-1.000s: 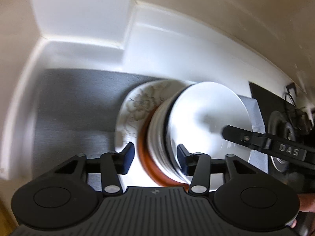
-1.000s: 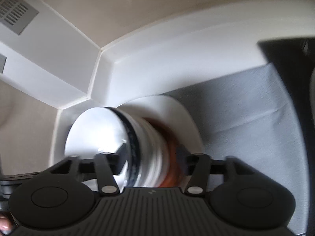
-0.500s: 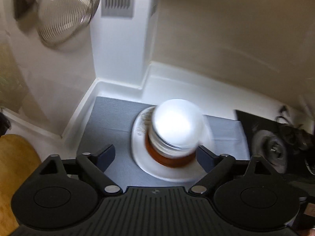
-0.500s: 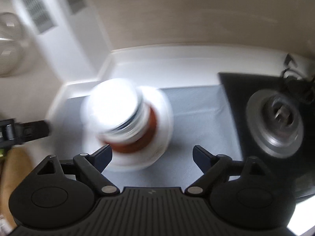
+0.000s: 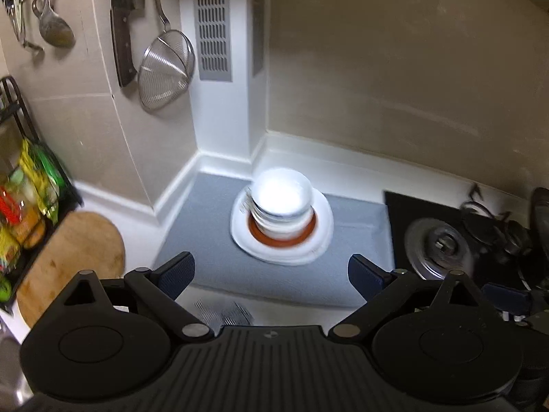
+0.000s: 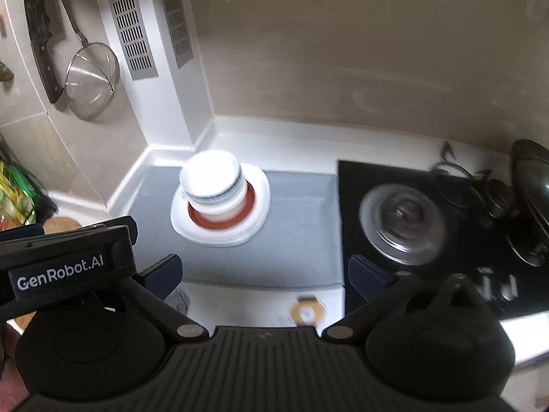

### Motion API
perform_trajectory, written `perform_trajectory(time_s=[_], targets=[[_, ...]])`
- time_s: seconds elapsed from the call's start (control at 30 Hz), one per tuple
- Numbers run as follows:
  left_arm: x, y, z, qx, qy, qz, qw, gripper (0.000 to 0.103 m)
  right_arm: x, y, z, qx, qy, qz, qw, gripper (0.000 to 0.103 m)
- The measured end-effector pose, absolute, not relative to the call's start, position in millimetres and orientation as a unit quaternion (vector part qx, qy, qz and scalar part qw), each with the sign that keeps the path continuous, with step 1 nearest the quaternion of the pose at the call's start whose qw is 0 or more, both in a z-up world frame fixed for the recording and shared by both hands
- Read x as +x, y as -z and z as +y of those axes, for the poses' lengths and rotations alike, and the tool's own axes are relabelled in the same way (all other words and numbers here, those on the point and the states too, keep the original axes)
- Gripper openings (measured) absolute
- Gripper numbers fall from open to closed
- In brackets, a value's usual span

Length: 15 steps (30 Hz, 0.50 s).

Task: Organize plates and bowls

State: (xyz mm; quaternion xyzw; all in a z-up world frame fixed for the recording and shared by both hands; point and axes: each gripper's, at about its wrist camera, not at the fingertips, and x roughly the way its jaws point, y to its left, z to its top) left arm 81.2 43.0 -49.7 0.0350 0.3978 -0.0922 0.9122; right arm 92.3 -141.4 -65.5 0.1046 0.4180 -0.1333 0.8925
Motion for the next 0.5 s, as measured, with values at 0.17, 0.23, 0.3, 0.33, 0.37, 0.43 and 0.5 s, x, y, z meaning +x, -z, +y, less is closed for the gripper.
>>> perform_trajectory(time_s=[0.17, 0.23, 0.3, 0.33, 0.37, 0.43, 0.5], targets=[[48.9, 35.2, 32.7, 0.052, 0.079, 0.405, 0.909, 0.096, 56.3, 52.0, -143.0, 0.102, 0.132, 0.427, 0.889, 0.103], [37.5, 29.5, 28.2, 0.061, 0.073, 0.401, 0.911, 0.097, 43.8, 48.0, -146.7, 0.110, 0.126, 0.422, 0.891, 0.103], [28.0, 26.4, 23.7, 0.068, 0.068, 0.401, 0.911, 0.096, 31.8, 44.0, -147.2, 0.117, 0.126, 0.420, 0.891, 0.103], [24.2, 24.9, 21.7, 0.071, 0.066, 0.402, 0.910, 0.096, 27.4, 42.9, -148.7, 0.119, 0.127, 0.422, 0.890, 0.103], [19.9, 23.4, 20.2, 0.071, 0.063, 0.401, 0.911, 0.096, 23.5, 41.9, -149.9, 0.119, 0.125, 0.422, 0.890, 0.103], [13.4, 21.7, 17.9, 0.072, 0.052, 0.397, 0.914, 0.096, 17.7, 40.6, -151.6, 0.122, 0.120, 0.420, 0.891, 0.103], [8.1, 20.5, 16.2, 0.075, 0.045, 0.393, 0.916, 0.097, 12.8, 40.0, -151.9, 0.122, 0.122, 0.416, 0.893, 0.103]])
